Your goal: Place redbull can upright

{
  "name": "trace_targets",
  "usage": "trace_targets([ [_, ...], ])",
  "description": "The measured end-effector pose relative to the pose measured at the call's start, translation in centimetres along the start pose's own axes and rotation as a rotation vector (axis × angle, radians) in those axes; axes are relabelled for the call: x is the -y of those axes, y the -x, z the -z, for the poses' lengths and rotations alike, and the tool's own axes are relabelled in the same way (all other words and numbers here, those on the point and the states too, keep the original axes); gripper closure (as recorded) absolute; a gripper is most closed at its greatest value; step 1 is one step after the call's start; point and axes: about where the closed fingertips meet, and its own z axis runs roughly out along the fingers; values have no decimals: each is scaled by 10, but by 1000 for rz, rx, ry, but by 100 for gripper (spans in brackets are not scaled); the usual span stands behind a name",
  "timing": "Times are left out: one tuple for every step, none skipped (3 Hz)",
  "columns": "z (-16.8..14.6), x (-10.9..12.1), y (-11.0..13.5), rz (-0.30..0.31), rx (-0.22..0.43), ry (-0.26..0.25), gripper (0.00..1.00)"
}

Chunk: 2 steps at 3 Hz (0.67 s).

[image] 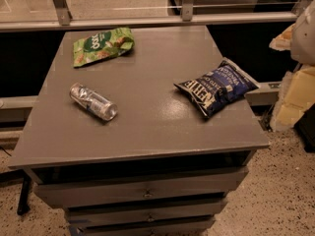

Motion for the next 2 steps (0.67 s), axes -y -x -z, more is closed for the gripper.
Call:
trace_targets([
  [0, 0, 0, 0, 0, 0, 0],
  [-11, 7, 33, -6, 46, -12, 0],
])
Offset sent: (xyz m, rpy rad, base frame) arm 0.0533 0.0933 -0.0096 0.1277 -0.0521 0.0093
